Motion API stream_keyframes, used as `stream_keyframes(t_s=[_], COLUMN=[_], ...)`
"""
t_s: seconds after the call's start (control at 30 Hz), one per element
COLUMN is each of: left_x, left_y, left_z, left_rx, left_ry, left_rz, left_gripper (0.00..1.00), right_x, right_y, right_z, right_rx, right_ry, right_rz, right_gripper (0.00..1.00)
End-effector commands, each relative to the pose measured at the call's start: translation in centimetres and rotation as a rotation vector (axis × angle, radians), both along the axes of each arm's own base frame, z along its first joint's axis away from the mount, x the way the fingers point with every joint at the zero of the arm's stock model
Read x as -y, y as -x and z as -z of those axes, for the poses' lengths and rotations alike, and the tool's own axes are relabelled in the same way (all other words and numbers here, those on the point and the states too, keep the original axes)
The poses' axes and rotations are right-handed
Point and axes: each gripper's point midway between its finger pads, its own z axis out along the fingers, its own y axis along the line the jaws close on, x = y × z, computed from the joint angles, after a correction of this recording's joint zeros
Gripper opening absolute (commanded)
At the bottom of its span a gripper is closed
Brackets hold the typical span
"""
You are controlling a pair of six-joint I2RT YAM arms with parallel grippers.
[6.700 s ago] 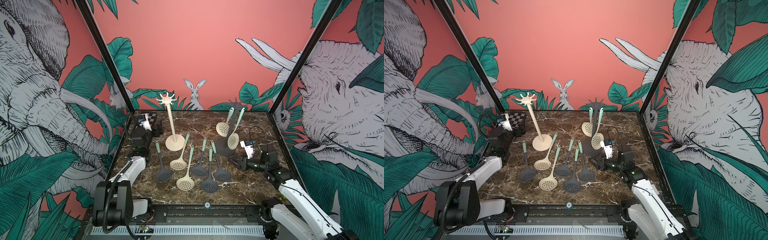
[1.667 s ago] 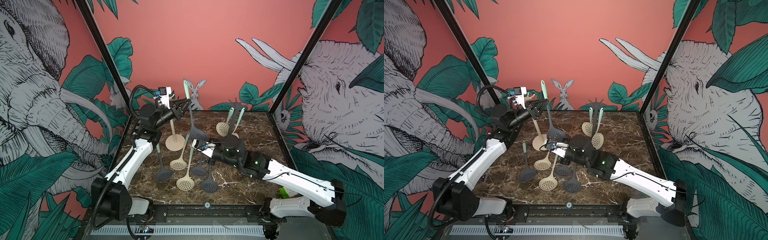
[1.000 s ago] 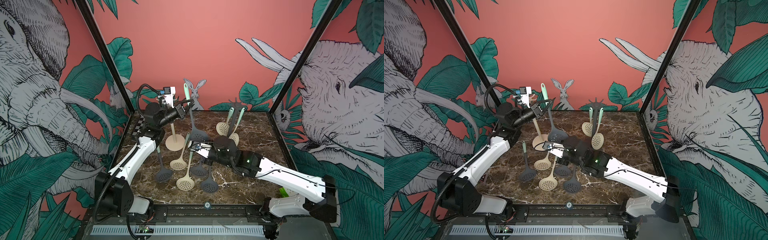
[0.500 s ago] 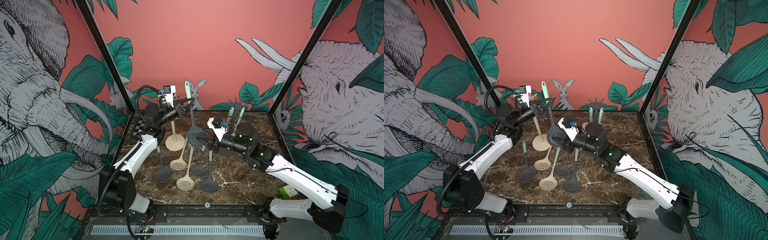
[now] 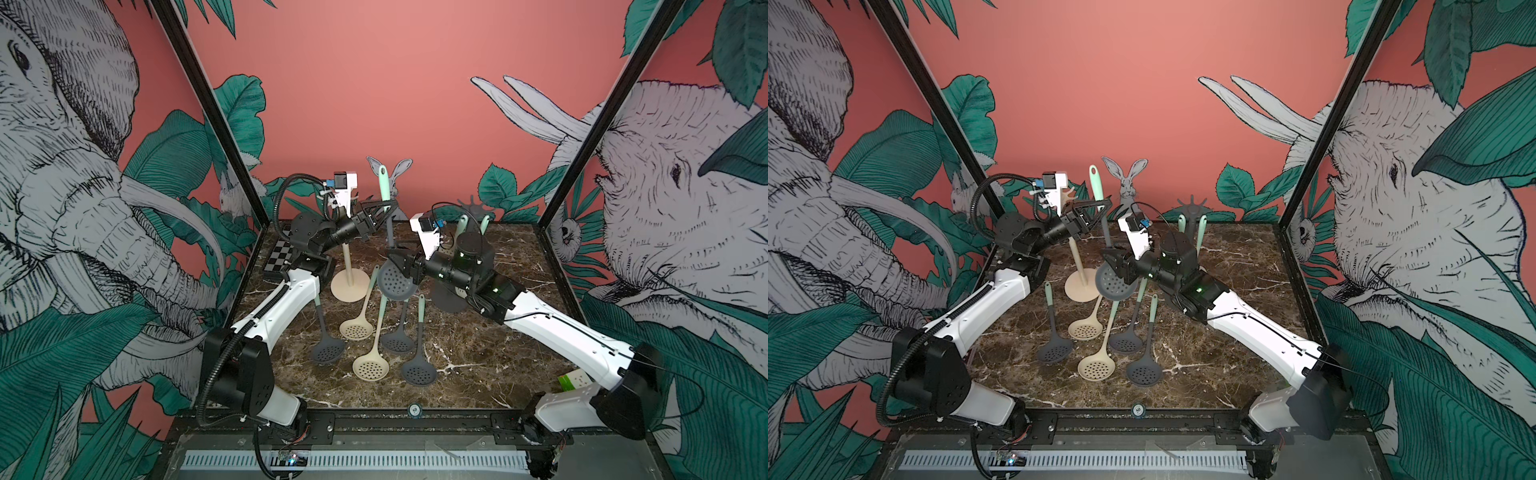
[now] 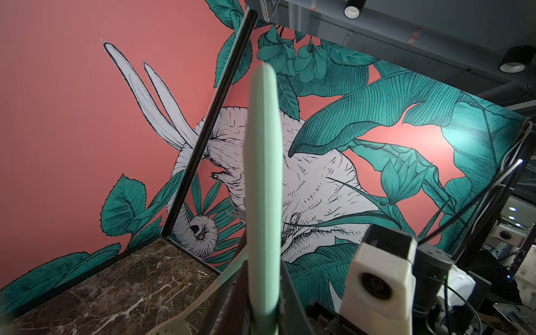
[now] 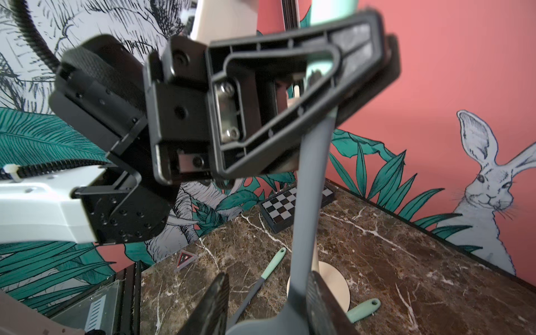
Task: Hang the skimmer on the kitchen utensil rack
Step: Pick up the skimmer from the center of the board.
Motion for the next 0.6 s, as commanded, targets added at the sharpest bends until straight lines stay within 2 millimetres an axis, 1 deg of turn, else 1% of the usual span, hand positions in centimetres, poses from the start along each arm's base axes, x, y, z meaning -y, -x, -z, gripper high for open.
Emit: stream_keyframes(t_s=[0.0, 0.1, 0.13, 0.23, 0.37, 0.43, 0.57], left_x=[0.0, 0.1, 0.0, 0.0, 0.0, 0.0, 0.1], left_y=[1.9, 2.0, 2.1, 2.2, 2.5, 2.4, 2.1], left_z=[-1.5, -1.5, -1.6, -1.8, -2.2, -2.2, -1.9], left_rx=[0.053, 0.051, 0.051, 0.05, 0.047, 0.044, 0.039], left_ry=[0.023, 0.029, 0.032, 0.045, 0.067, 0.07, 0.06], left_rz=[0.038, 0.044, 0.046, 0.057, 0.077, 0.081, 0.071], left_gripper=[0.0, 0.0, 0.0, 0.0, 0.0, 0.0, 0.0], right_x=[-0.1, -0.5, -0.5, -0.6, -0.7, -0.4, 0.5], right_y=[-0.3, -0.8, -0.9, -1.4, -2.0, -2.4, -2.6], right_z=[-3.5, -2.6, -3.6, -3.5, -3.1, -2.9, -2.9], right_rx=[0.062, 0.05, 0.067, 0.066, 0.064, 0.062, 0.074], right_ry=[-0.094, -0.081, -0.094, -0.094, -0.086, -0.079, -0.074], right_rz=[-0.005, -0.006, -0.005, -0.007, 0.008, 0.03, 0.07], right_gripper=[0.37, 0.3, 0.28, 0.25, 0.26, 0.28, 0.31])
